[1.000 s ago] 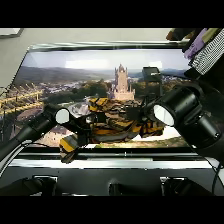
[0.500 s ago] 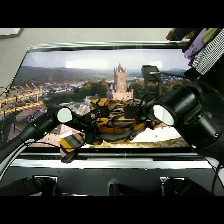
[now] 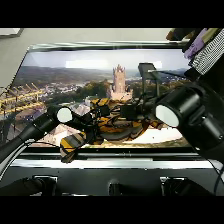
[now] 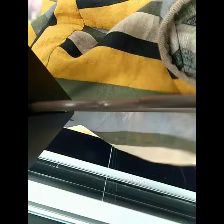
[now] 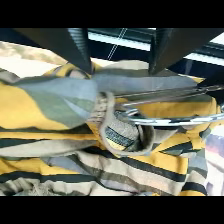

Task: Fold the clothes and pants, and hang the long-sleeved shirts on hangers.

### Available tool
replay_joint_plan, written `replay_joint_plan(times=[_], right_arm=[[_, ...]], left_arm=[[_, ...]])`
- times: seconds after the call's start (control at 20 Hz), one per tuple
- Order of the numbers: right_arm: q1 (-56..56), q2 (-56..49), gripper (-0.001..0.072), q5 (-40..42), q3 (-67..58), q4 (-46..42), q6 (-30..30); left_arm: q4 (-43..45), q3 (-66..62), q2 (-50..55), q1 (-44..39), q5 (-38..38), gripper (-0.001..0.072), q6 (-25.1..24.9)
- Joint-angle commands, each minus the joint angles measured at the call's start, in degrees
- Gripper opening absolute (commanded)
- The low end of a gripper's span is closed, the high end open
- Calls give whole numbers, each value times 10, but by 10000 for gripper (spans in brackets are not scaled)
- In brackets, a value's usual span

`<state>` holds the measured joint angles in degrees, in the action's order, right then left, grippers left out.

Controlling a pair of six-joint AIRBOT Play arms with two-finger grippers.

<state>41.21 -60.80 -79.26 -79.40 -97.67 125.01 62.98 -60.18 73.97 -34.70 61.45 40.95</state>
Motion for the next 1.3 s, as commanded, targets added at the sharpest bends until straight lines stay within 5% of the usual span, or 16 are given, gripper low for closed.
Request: replay_joint_plan(times=[0.0, 0.25, 0.35, 0.45, 0.55, 0.7, 1.0, 1.25], right_arm=[[0, 35, 426, -35, -1, -38, -3], [-17, 118, 420, -103, 0, -221, 32], [-109, 130, 381, -106, 0, -199, 13], [-224, 121, 377, -91, 0, -109, -136], [-298, 98, 504, -111, 0, -17, -371], [-310, 61, 555, -123, 0, 55, -683], [-310, -14, 556, -63, 0, 143, -875], [-310, -52, 556, -22, 0, 145, -913]], left_arm=[[0, -1, 0, 0, -1, 18, 0], [0, -1, 0, 0, -1, 18, 0], [0, -1, 0, 0, -1, 18, 0], [0, -1, 0, 0, -1, 18, 0], [0, -1, 0, 0, 0, 19, 0], [0, -1, 0, 0, 0, 19, 0], [0, -1, 0, 0, 0, 19, 0], [0, -1, 0, 0, 0, 19, 0]])
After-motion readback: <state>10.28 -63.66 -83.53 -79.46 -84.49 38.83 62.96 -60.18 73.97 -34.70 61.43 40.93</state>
